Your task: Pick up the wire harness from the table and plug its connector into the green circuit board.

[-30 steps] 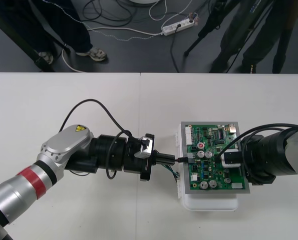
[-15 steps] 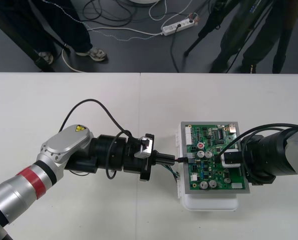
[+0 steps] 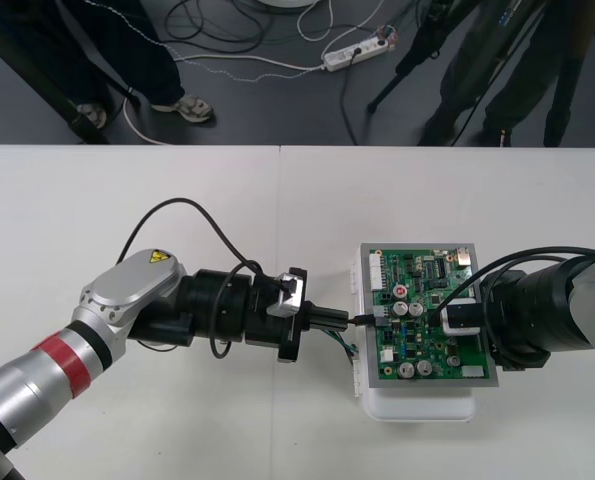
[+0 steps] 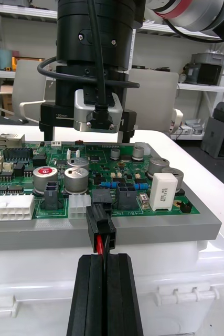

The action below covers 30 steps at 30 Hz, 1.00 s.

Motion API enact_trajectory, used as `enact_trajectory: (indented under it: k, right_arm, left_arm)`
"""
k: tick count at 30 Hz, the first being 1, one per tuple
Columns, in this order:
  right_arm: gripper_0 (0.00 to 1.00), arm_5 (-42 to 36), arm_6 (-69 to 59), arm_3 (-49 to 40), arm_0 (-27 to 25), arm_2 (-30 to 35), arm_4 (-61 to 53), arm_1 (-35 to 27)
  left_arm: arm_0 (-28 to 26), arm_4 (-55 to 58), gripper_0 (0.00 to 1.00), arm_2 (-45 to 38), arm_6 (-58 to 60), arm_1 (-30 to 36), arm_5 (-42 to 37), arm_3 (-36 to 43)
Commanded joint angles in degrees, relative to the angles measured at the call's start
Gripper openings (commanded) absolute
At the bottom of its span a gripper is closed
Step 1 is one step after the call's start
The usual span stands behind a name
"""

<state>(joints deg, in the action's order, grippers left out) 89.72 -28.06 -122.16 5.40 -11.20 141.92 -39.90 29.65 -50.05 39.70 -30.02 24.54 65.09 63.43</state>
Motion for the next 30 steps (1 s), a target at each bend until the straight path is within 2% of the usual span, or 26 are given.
enact_trajectory:
  k: [1,30]
  right_arm:
    - [1.0,0.28,-0.59,-1.68,0.93,-0.75,-1.03,0.87]
    - [1.0,0.28,-0.42,-1.68,0.76,-0.75,-1.21,0.87]
  left_arm:
    - [1.91,1.18,0.0,1.61,-0.83,1.91,4.17,1.26]
    - [1.64,3.46,0.0,1.35,-1.44,2.44,3.46,1.87]
